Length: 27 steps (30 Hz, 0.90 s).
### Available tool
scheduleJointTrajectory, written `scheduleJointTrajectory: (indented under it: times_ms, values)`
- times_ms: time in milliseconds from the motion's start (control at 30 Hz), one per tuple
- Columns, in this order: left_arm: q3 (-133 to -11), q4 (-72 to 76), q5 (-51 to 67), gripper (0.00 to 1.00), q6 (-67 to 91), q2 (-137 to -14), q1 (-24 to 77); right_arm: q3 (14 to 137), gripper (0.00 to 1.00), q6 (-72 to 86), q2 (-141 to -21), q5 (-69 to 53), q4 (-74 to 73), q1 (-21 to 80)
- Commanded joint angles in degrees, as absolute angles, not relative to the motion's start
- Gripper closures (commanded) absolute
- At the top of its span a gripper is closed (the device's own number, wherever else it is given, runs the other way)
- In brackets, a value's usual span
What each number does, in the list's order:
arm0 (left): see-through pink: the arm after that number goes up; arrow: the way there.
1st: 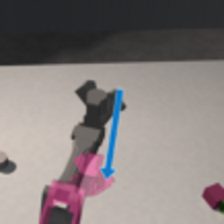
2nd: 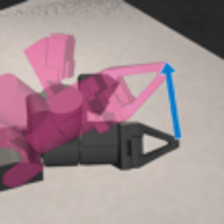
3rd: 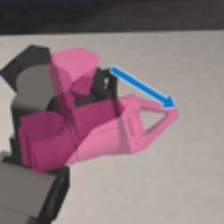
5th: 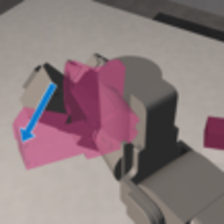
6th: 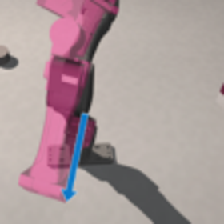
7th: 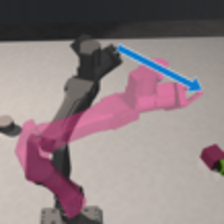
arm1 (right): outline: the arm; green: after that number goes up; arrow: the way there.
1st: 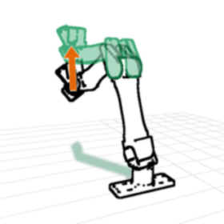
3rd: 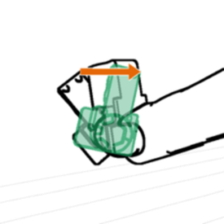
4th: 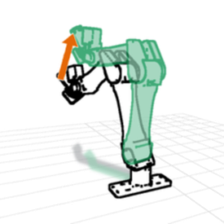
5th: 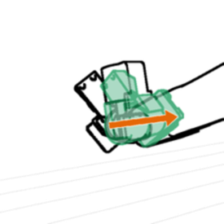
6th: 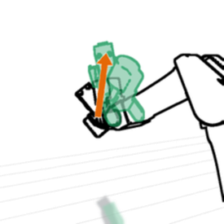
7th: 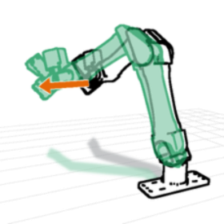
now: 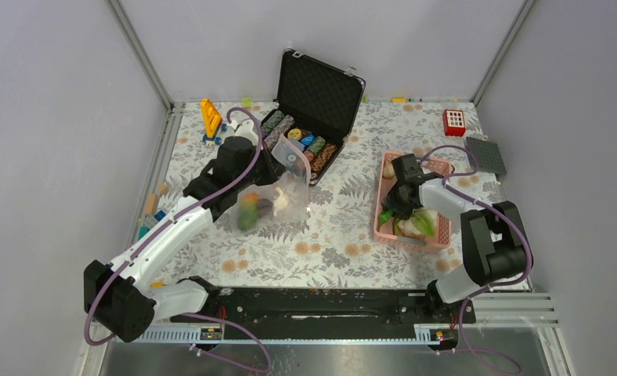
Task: Place the food in the zip-top bag and seal the zipper
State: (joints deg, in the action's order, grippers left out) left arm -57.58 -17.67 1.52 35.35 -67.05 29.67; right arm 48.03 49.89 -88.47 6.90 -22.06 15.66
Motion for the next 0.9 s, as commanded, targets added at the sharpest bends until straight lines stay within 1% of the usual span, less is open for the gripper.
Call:
scheduleJointTrajectory:
  times_ms: [0,100,167,200,433,633,767,867]
  values:
    - [-57.0,-14.5,1.8,1.00,34.7,-64.8,29.3,49.8,0.61,48.6,-89.7,10.7,-26.7,15.1]
    - [-57.0,-14.6,1.8,1.00,34.6,-64.8,29.2,49.9,0.74,48.4,-89.3,10.4,-26.6,15.1]
    - [-57.0,-14.7,1.8,1.00,34.8,-64.7,29.2,49.9,0.85,47.4,-88.1,10.2,-25.1,15.1]
    - [-56.9,-14.6,1.8,1.00,34.9,-64.7,29.1,49.8,0.87,47.1,-87.5,10.2,-24.7,15.1]
    - [-56.6,-14.4,1.8,1.00,35.3,-64.4,29.0,50.7,0.90,43.9,-80.9,13.2,-24.9,15.1]
    - [-56.4,-14.3,2.4,1.00,35.4,-64.1,29.0,49.0,0.90,39.9,-71.5,15.7,-22.1,15.1]
    - [-56.3,-14.0,3.1,1.00,35.6,-64.1,29.0,46.8,0.91,36.5,-64.8,15.6,-18.0,15.2]
    - [-56.4,-13.8,3.8,1.00,35.7,-64.2,28.9,45.8,0.91,35.8,-60.9,14.7,-18.0,15.1]
